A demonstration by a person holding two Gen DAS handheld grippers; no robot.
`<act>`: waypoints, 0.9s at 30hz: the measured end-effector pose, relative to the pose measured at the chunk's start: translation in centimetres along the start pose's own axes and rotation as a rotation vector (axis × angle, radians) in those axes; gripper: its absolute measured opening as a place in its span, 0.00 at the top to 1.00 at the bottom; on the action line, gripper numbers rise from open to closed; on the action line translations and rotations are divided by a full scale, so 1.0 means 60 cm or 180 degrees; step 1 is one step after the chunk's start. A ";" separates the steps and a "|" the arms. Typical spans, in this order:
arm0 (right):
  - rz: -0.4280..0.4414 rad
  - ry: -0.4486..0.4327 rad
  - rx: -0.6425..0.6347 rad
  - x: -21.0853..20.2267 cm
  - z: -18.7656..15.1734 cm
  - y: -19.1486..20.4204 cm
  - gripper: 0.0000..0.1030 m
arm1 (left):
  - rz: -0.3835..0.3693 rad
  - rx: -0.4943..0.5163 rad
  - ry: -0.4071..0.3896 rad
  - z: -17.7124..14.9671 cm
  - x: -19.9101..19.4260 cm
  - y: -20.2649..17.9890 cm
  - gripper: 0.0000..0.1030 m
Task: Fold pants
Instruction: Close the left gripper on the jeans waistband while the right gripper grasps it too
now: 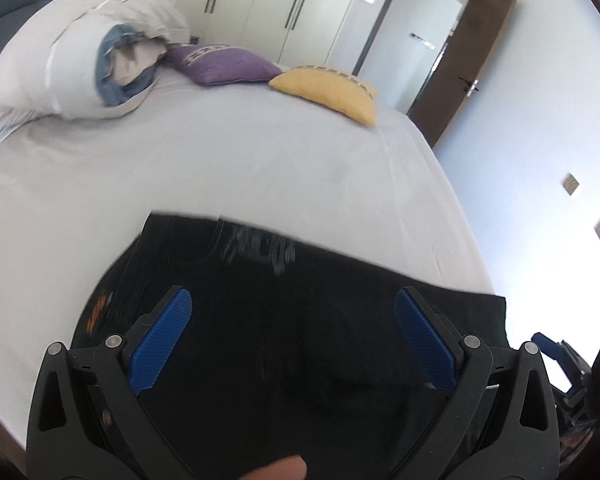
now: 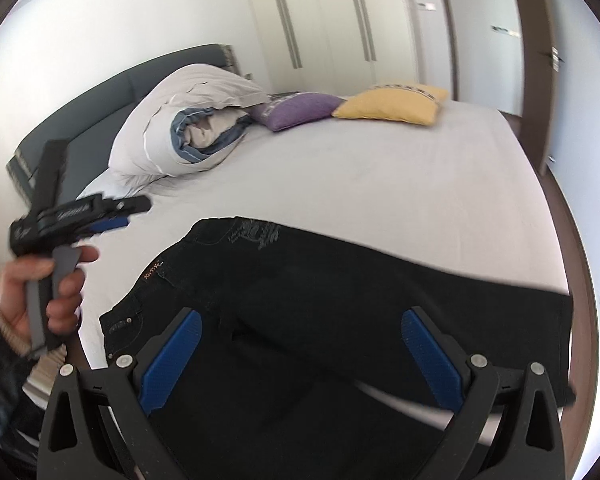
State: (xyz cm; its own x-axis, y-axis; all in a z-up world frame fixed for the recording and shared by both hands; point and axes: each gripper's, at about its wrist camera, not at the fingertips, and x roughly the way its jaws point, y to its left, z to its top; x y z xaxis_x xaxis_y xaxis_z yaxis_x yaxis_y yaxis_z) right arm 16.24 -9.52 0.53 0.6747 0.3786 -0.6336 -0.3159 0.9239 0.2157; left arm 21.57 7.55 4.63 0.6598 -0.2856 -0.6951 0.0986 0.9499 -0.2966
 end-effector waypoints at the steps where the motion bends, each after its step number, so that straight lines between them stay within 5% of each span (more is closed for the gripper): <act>1: 0.0043 0.0031 -0.0058 0.015 0.008 -0.013 0.01 | -0.0004 0.0097 0.0066 0.021 0.026 0.004 0.00; 10: 0.0281 0.0431 -0.0594 0.152 0.069 -0.101 0.23 | -0.0034 0.0710 0.1073 0.127 0.280 0.050 0.02; 18: 0.0582 0.0626 -0.0793 0.245 0.086 -0.141 0.23 | 0.0456 0.2060 0.1572 0.118 0.435 0.071 0.33; 27: 0.0742 0.0780 -0.0982 0.307 0.098 -0.130 0.36 | 0.0221 0.2327 0.1979 0.118 0.515 0.087 0.33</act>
State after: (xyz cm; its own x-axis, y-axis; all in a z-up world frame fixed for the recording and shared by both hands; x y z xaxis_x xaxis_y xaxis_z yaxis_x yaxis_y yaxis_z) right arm 35.04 -9.43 -8.42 0.3961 0.5161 -0.7594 -0.6496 0.7420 0.1655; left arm 47.74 4.59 -13.73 0.1894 -0.0424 -0.9810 0.6531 0.7515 0.0936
